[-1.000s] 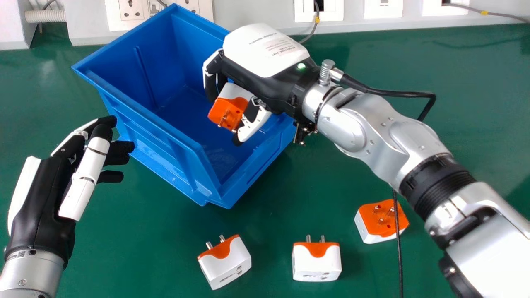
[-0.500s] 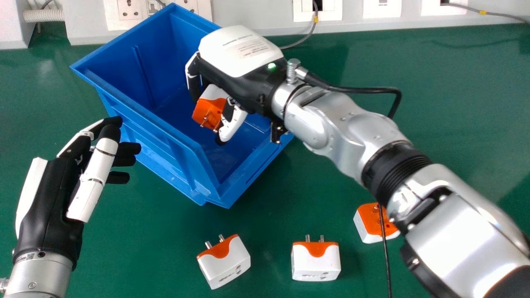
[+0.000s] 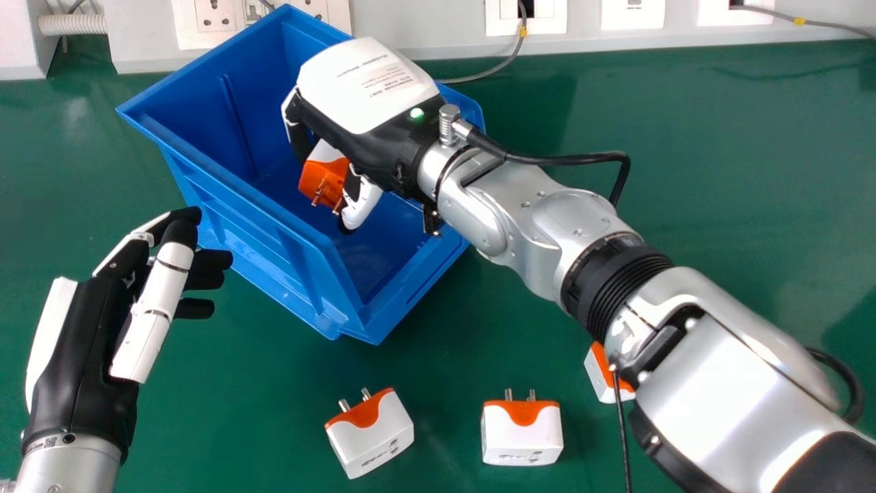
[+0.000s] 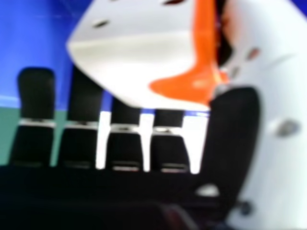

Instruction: Pick all objects and put in blue box

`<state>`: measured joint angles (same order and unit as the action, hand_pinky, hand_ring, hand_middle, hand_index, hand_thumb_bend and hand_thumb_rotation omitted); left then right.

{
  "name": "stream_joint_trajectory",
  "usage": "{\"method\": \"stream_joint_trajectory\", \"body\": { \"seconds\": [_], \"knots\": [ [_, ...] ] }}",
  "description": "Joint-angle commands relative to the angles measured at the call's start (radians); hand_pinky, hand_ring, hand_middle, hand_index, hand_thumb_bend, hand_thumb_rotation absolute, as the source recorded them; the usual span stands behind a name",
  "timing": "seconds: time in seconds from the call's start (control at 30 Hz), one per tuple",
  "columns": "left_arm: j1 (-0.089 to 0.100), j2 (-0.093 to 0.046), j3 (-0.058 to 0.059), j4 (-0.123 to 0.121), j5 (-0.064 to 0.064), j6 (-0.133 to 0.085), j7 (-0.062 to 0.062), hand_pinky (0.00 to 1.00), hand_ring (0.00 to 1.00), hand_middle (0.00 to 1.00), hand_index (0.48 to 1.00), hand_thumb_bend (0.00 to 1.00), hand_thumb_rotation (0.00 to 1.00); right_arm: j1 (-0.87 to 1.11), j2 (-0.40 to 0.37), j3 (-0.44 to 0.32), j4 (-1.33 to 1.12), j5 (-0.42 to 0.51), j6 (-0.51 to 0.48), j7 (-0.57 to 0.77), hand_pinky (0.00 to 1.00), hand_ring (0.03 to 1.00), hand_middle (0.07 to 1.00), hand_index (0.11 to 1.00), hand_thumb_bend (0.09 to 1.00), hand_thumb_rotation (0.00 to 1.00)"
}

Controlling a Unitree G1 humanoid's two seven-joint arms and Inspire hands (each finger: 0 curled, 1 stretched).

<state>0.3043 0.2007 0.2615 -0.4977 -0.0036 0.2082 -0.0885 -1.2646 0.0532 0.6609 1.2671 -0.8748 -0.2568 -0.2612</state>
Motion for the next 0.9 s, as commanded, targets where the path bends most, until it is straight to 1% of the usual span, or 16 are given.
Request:
{"method": "stream_joint_trajectory", "body": {
  "seconds": [0.0, 0.03, 0.1, 0.2, 0.3, 0.4, 0.5, 0.53, 0.63, 0.7, 0.73, 0.87],
  "knots": [
    [0.011, -0.012, 0.009, -0.032, -0.01, -0.029, 0.007, 0.63, 0.7, 0.69, 0.815, 0.51, 0.89, -0.049, 0.008, -0.002, 0.002, 0.009, -0.008, -0.036, 0.34, 0.432, 0.531, 0.467, 0.499, 0.0],
    [0.013, -0.014, 0.008, -0.033, -0.01, -0.031, 0.008, 0.63, 0.7, 0.69, 0.814, 0.5, 0.89, -0.048, 0.008, -0.002, 0.003, 0.01, -0.009, -0.04, 0.34, 0.43, 0.53, 0.475, 0.499, 0.0],
    [0.023, -0.026, 0.007, -0.04, -0.013, -0.036, 0.013, 0.63, 0.7, 0.69, 0.814, 0.49, 0.89, -0.039, 0.012, -0.003, 0.009, 0.012, -0.008, -0.059, 0.35, 0.429, 0.529, 0.479, 0.499, 0.0],
    [0.033, -0.039, 0.008, -0.043, -0.013, -0.044, 0.016, 0.63, 0.7, 0.69, 0.813, 0.48, 0.89, -0.035, 0.018, -0.004, 0.017, 0.014, -0.006, -0.075, 0.35, 0.431, 0.525, 0.476, 0.499, 0.0],
    [0.047, -0.051, 0.006, -0.05, -0.012, -0.049, 0.02, 0.63, 0.7, 0.69, 0.812, 0.47, 0.89, -0.036, 0.027, -0.006, 0.025, 0.018, 0.003, -0.079, 0.35, 0.432, 0.521, 0.473, 0.499, 0.0],
    [0.058, -0.061, 0.004, -0.062, -0.013, -0.05, 0.022, 0.63, 0.7, 0.69, 0.811, 0.46, 0.89, -0.036, 0.033, -0.009, 0.03, 0.022, 0.009, -0.074, 0.36, 0.433, 0.517, 0.457, 0.5, 0.0],
    [0.073, -0.073, 0.004, -0.078, -0.013, -0.051, 0.024, 0.63, 0.7, 0.69, 0.81, 0.45, 0.89, -0.034, 0.038, -0.012, 0.035, 0.026, 0.017, -0.064, 0.36, 0.435, 0.514, 0.456, 0.5, 0.0],
    [0.081, -0.078, 0.004, -0.085, -0.015, -0.052, 0.025, 0.63, 0.7, 0.69, 0.81, 0.45, 0.89, -0.032, 0.038, -0.013, 0.037, 0.027, 0.022, -0.061, 0.36, 0.435, 0.514, 0.456, 0.5, 0.0],
    [0.093, -0.086, 0.004, -0.097, -0.02, -0.054, 0.025, 0.63, 0.7, 0.69, 0.809, 0.45, 0.88, -0.029, 0.039, -0.014, 0.038, 0.03, 0.029, -0.058, 0.37, 0.437, 0.513, 0.457, 0.5, 0.0],
    [0.101, -0.093, 0.006, -0.106, -0.025, -0.053, 0.027, 0.63, 0.7, 0.69, 0.809, 0.44, 0.88, -0.029, 0.04, -0.022, 0.042, 0.041, 0.039, -0.04, 0.37, 0.439, 0.514, 0.462, 0.5, 0.0],
    [0.108, -0.098, 0.005, -0.111, -0.027, -0.056, 0.028, 0.63, 0.7, 0.69, 0.809, 0.44, 0.88, -0.028, 0.039, -0.029, 0.043, 0.05, 0.041, -0.021, 0.37, 0.439, 0.514, 0.462, 0.5, 0.0],
    [0.12, -0.111, 0.004, -0.12, -0.027, -0.065, 0.03, 0.63, 0.7, 0.68, 0.808, 0.44, 0.88, -0.032, 0.033, -0.029, 0.042, 0.059, 0.044, 0.019, 0.37, 0.44, 0.513, 0.469, 0.501, 0.0]
  ]
}}
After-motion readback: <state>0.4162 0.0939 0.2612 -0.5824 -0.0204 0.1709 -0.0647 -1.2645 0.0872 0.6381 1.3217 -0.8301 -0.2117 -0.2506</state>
